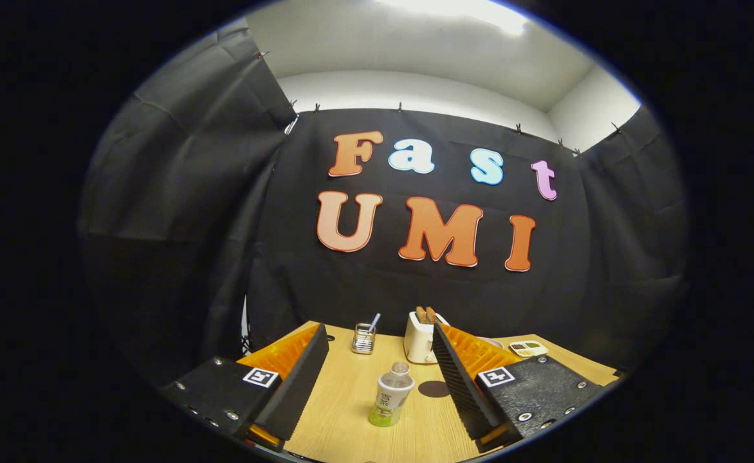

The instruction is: Take the bottle from table, then pour the juice into the cup, finally place the bottle on the coaster

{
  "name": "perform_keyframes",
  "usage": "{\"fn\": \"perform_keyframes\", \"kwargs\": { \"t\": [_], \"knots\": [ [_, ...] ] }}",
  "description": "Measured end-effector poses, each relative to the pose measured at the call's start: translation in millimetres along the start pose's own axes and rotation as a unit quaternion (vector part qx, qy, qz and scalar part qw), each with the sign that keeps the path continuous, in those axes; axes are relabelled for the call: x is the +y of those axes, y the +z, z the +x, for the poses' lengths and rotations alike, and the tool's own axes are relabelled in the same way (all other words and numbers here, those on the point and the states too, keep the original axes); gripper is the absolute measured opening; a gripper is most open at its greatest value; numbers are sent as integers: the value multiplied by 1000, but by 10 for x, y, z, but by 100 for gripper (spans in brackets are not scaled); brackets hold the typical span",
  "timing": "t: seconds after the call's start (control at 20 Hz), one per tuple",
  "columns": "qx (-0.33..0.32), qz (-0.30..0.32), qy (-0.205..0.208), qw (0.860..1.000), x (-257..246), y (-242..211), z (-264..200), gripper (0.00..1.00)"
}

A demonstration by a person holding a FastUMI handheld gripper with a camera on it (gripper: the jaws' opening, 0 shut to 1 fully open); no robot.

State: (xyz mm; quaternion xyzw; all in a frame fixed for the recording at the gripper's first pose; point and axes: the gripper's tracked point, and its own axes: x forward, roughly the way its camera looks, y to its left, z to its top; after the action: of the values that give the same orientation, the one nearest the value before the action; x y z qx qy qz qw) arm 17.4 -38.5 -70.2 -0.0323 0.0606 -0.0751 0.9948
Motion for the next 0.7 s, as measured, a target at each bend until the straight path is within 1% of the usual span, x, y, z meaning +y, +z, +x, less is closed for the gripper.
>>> {"fn": "perform_keyframes", "kwargs": {
  "t": [0.25, 0.35, 0.5, 0.7],
  "knots": [
    [34, -36, -12, 999, 23, -453, 207, 97],
    [36, -38, -16, 998, 28, -572, 269, 96],
    [33, -19, -23, 999, 6, -756, 331, 96],
    [44, 12, -30, 998, -54, -1132, 433, 96]
  ]
}}
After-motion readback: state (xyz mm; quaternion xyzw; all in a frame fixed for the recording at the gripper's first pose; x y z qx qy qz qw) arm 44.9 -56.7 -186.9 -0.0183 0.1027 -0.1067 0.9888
